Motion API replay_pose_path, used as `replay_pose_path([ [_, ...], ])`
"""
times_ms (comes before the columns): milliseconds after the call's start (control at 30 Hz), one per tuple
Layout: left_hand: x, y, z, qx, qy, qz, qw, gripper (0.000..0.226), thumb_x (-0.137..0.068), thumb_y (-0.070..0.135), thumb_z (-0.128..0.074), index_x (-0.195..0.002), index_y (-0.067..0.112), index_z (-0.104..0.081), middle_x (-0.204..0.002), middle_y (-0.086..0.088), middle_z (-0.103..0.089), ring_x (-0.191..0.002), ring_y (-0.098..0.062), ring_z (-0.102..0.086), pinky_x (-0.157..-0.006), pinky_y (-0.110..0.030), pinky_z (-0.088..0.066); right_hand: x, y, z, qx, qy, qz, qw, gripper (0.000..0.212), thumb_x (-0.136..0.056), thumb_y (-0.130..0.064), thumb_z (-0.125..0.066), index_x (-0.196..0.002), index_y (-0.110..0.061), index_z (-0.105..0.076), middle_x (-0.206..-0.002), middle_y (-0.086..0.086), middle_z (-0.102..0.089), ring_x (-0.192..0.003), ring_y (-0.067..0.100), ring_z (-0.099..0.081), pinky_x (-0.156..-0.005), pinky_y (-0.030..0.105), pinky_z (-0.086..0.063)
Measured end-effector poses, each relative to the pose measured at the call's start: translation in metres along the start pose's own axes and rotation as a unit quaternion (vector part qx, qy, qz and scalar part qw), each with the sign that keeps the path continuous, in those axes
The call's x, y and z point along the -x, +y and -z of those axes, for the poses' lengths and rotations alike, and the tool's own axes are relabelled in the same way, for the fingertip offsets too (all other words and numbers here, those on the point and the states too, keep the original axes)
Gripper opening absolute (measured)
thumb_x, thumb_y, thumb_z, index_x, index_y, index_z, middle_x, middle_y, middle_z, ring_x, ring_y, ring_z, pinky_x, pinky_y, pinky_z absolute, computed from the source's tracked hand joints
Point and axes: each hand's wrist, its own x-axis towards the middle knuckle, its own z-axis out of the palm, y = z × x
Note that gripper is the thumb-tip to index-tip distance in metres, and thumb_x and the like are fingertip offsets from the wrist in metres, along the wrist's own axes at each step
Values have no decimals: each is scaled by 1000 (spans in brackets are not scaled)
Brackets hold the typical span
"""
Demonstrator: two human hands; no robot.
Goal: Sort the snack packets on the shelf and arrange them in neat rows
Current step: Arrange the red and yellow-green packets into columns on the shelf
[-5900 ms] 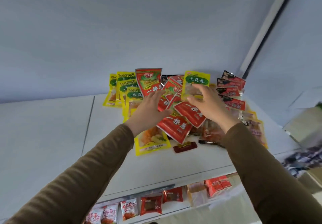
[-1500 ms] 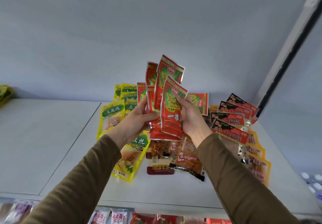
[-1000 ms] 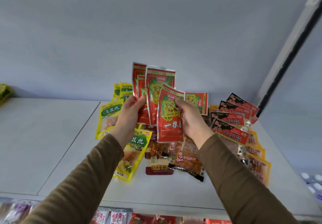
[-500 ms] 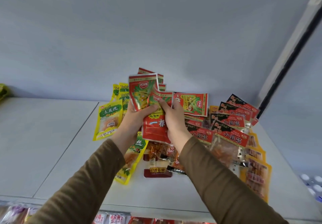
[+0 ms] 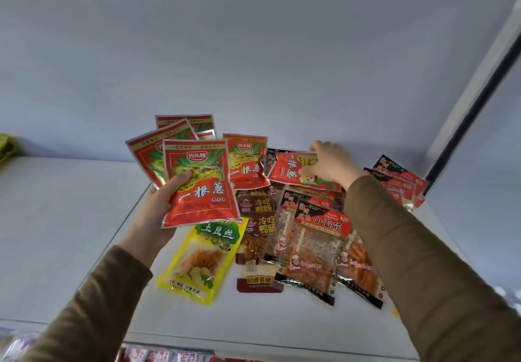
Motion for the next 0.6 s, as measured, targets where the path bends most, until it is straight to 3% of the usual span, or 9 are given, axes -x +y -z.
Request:
replay_pose_path([
  [100, 1, -4, -2, -11, -5, 10, 1000, 47, -81, 28, -76, -125, 20, -61, -109, -9, -79, -84, -28, -79, -62, -37, -63, -3, -3, 0, 82, -70, 0, 994, 107, -70, -75, -72, -154, -22, -30, -151, 8, -45, -132, 32, -49, -105, 49, -44],
  [233, 1, -6, -3, -15, -7, 18, 1000, 50, -77, 32, -79, -123, 23, -61, -110, -8, -79, -87, -29, -79, -63, -38, -63, -6, -4, -1, 131, -63, 13, 989, 115, -63, -81, -71, -153, -23, -29, -149, 8, -47, -134, 32, -44, -107, 50, -39],
  [300, 0, -6, -3, -15, -5, 16, 1000, 49, -78, 32, -78, -123, 23, -61, -110, -7, -79, -87, -29, -79, -63, -38, -63, -5, -6, 0, 159, -20, 28, 987, 107, -66, -75, -75, -148, -18, -36, -142, 9, -51, -130, 31, -47, -106, 47, -40],
  [367, -1, -5, -1, -10, 4, 12, 1000, 48, -78, 31, -79, -123, 23, -61, -109, -8, -79, -86, -28, -79, -62, -38, -63, -6, -8, 3, 145, 35, 41, 988, 84, -75, -60, -78, -137, -12, -47, -129, 9, -60, -112, 27, -56, -94, 40, -46],
  [500, -5, -4, 7, 0, 18, -4, 1000, 49, -79, 30, -79, -124, 22, -61, -110, -8, -79, -86, -28, -79, -62, -37, -63, -7, -18, 29, -87, 57, 24, 994, 38, -83, -41, -78, -111, -19, -66, -97, -3, -72, -81, 13, -68, -74, 31, -56],
  [533, -5, -4, 9, 4, 18, -8, 1000, 50, -80, 30, -79, -125, 22, -61, -111, -8, -78, -87, -28, -79, -63, -37, -63, -6, -23, 37, -178, 60, 24, 982, 30, -83, -42, -77, -103, -21, -68, -88, -5, -74, -75, 13, -71, -69, 32, -59],
  [600, -6, -3, 12, 10, 21, -13, 1000, 51, -80, 29, -79, -127, 22, -60, -113, -8, -78, -90, -28, -79, -64, -38, -63, -3, -41, 43, -383, 32, 25, 923, 24, -83, -41, -77, -96, -22, -68, -79, -5, -77, -67, 15, -75, -57, 29, -61],
])
